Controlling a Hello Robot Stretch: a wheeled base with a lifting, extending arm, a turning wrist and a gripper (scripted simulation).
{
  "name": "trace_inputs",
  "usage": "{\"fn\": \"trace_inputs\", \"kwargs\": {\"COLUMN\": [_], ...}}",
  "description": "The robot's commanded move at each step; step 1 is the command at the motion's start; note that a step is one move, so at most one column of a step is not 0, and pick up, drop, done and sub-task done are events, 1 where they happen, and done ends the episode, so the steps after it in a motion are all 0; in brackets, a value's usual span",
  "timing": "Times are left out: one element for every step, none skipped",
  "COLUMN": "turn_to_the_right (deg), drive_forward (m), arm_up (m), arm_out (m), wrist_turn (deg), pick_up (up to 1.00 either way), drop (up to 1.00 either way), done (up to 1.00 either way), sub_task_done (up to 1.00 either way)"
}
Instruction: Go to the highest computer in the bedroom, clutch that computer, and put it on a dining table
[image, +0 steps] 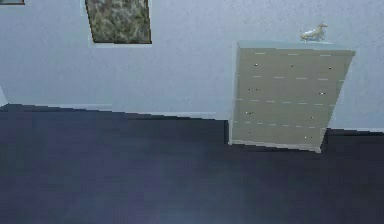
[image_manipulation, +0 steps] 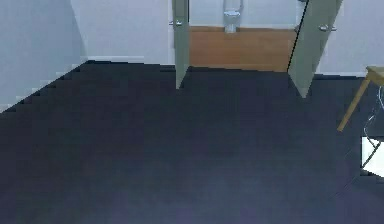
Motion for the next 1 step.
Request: {"fn": "trace_inputs", "kwargs": {"turn_to_the_right": [9.0], "drive_forward": [0.0], "arm_up": [0.0], "arm_out": [0.0], "wrist_turn": [0.0], "pick_up": [0.0], "drop": [0.0], "done": [0.0], "sub_task_done": [0.0]}}
